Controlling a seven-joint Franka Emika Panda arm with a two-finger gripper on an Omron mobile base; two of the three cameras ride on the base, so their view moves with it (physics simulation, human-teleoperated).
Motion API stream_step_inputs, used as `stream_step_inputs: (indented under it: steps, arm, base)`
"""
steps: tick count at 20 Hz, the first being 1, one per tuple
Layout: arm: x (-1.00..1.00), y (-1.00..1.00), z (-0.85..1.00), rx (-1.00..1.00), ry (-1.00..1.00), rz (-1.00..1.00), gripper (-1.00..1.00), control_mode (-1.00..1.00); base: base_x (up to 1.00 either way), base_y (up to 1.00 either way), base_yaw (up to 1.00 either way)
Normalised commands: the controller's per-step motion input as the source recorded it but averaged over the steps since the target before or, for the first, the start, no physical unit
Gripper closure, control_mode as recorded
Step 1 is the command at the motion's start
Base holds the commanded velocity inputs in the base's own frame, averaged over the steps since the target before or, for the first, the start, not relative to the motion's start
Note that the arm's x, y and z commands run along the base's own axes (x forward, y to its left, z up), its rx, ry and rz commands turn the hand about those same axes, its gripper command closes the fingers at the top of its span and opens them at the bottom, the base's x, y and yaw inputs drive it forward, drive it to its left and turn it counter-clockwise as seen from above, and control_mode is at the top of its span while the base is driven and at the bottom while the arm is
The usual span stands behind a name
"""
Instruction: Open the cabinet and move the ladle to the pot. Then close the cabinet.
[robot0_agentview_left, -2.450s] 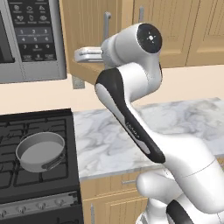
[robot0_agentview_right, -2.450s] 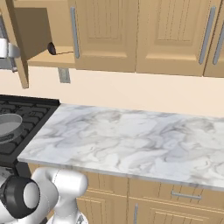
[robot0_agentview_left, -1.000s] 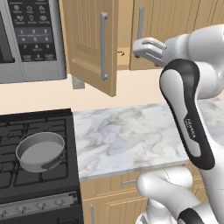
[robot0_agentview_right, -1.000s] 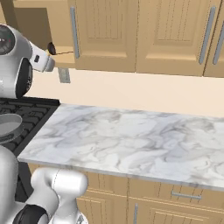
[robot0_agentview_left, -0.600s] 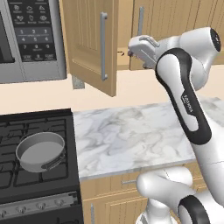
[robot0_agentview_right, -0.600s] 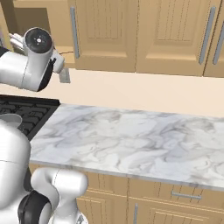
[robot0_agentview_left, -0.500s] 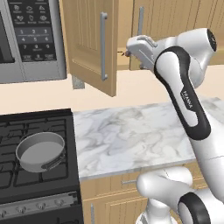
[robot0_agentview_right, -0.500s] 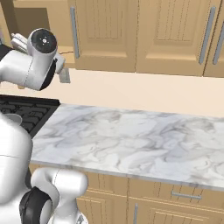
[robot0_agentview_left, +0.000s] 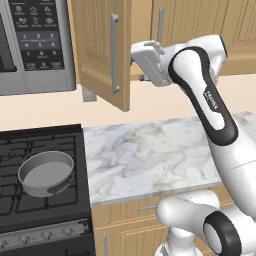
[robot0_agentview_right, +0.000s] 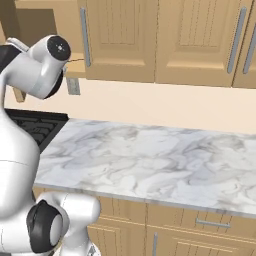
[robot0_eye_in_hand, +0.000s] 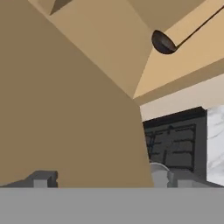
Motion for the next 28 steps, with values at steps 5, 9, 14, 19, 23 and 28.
stream_step_inputs:
  steps: [5,9,14,19,23,28]
  arm:
    - [0.0,0.59,0.0,0.02,0.0,0.17,-1.0,-1.0]
    - [-0.02,0.61,0.0,0.0,0.0,0.15,-1.0,-1.0]
    - [0.0,0.24,0.07,0.0,-0.02,0.06,-1.0,-1.0]
    - [0.01,-0.53,0.38,-0.09,-0.21,-0.18,-1.0,-1.0]
    - [0.1,-0.7,0.28,-0.21,-0.23,-0.3,-1.0,-1.0]
    - [0.15,-0.7,0.08,-0.23,-0.22,-0.31,-1.0,-1.0]
  base:
    - [0.0,0.0,0.0]
    - [0.0,0.0,0.0]
    - [0.0,0.0,0.0]
    - [0.0,0.0,0.0]
    - [0.0,0.0,0.0]
    - [0.0,0.0,0.0]
